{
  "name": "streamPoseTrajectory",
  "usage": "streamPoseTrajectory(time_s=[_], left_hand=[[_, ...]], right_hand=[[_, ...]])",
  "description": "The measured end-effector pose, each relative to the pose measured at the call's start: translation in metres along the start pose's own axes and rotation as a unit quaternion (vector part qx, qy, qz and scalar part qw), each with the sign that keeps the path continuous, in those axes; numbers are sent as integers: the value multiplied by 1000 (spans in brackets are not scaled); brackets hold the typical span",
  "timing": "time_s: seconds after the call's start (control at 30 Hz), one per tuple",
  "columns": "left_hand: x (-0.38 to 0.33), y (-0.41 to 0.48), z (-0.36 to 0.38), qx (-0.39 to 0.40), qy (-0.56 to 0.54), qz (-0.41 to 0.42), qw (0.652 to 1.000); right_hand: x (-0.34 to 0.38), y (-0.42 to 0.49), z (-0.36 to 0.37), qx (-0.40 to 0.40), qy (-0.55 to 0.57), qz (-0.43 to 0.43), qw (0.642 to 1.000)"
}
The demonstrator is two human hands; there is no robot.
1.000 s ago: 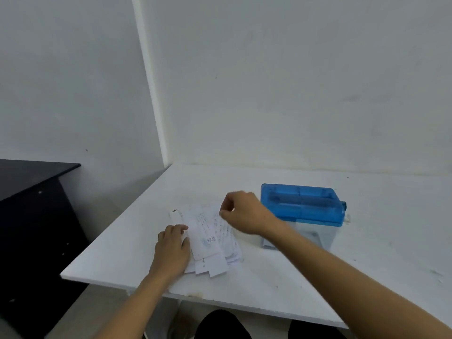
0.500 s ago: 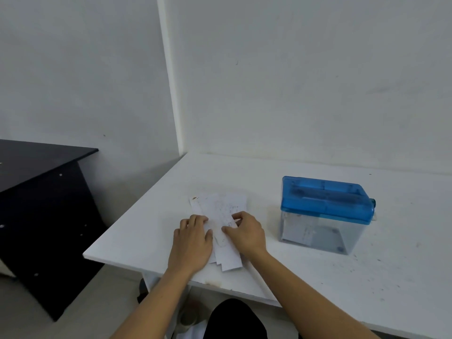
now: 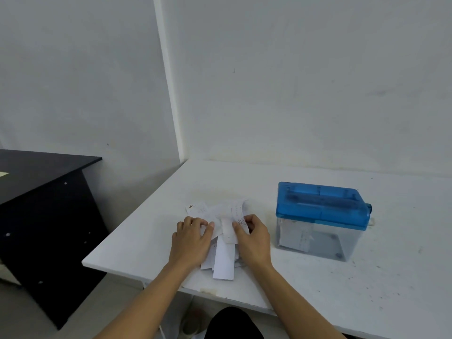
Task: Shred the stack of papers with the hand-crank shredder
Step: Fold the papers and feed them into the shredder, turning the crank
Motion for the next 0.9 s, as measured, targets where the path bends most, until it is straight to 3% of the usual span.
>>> streamPoseTrajectory(time_s=[0.2,0.43,0.57,0.67,0.73,0.8,0.9], left_hand=[[-32,1,-1,36,6,-6,999],[-23,0,4,65,146,70,985],[-17,6,-2,78,121,62,988],[-23,7,-13,29,21,38,999],[-34,3,-23,33,-120,-14,992],[-50,-2,-30,118,-266,-79,953],[-70,-11,-34,219,-445,-131,858]], right_hand=[[4,-1,-2,9,44,-7,999],[2,1,-7,-6,12,1,1000],[12,9,-11,10,-15,-9,1000],[32,20,-13,6,11,-25,1000],[47,27,-13,4,55,-24,998],[57,31,-9,20,87,-12,996],[64,33,-5,71,58,0,996]])
Point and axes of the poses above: each hand's wrist, its own y-axis towards the middle knuckle, its own z-axis out of the palm, x = y × z, the point moved 3 cm from there along y, towards the middle knuckle, and after that the axes turned 14 degrees about -z, right-handed, at the moved point
